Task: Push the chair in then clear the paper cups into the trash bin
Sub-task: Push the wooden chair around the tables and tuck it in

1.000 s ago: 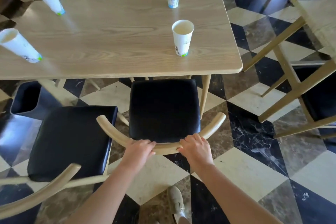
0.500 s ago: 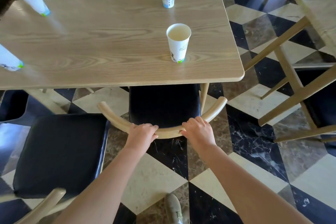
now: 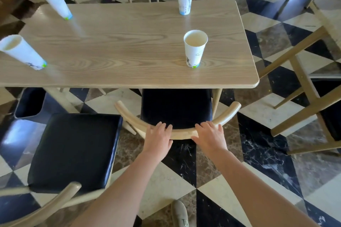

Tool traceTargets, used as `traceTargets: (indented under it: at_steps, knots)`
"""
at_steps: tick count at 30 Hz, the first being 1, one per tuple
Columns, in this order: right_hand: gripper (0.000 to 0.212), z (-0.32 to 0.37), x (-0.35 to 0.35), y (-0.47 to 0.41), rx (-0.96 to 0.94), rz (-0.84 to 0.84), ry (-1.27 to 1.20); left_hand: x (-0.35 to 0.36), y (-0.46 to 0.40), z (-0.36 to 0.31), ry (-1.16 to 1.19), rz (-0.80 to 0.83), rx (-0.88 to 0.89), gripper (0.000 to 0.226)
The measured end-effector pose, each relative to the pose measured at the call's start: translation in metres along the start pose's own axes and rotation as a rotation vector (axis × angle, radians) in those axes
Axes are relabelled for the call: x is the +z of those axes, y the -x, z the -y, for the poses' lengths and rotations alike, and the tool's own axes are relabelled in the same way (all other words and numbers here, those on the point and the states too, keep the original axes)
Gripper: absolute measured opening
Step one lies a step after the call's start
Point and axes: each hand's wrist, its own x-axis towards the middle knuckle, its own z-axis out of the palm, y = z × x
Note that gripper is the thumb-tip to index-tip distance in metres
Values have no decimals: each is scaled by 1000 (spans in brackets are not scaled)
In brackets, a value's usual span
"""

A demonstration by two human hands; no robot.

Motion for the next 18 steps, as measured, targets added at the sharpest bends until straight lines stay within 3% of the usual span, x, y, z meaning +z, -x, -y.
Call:
traceTargets:
  at_steps: [3,8,18]
  knots:
    - [50,22,-8,17,-5,7,-16,-12,19,0,4,39,-48,59]
    - [36,88,-31,43,-128,-10,-57,-47,77,24,166,-124,-91,26]
    - [31,286,-44,97,-312,-74,-186,-60,271,154,163,-242,-270,14]
